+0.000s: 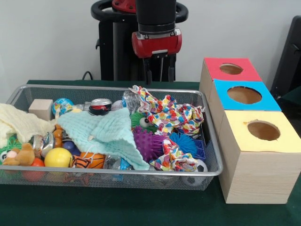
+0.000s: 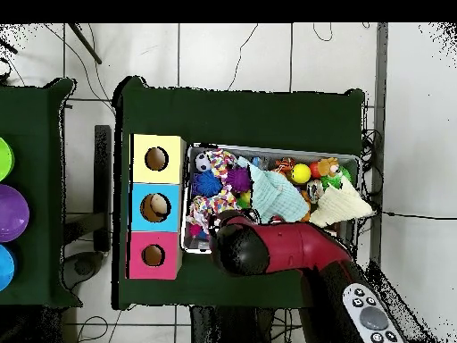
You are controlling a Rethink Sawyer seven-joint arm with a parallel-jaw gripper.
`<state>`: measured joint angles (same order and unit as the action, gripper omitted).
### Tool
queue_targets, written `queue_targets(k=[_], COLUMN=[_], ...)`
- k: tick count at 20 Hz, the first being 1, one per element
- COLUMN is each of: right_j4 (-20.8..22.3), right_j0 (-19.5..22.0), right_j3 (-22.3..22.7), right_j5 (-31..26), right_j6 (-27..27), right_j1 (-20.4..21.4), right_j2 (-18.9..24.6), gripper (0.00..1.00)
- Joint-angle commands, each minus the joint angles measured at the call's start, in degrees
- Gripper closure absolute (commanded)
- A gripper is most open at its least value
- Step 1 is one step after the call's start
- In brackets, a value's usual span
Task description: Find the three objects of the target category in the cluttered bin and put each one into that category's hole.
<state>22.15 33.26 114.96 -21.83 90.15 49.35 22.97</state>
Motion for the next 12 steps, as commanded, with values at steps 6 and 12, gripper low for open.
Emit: queue_targets(k=[6, 12], right_j4=[2.42, 6.29], right_j0=[2.49, 4.04], right_j3=[-2.39, -0.21], right_j5=[1.00, 6.80], right_j6=[1.13, 3.00], right_j1=[-3.29, -6.51], right_j2=[1.46, -2.11], gripper=[0.00, 0.00])
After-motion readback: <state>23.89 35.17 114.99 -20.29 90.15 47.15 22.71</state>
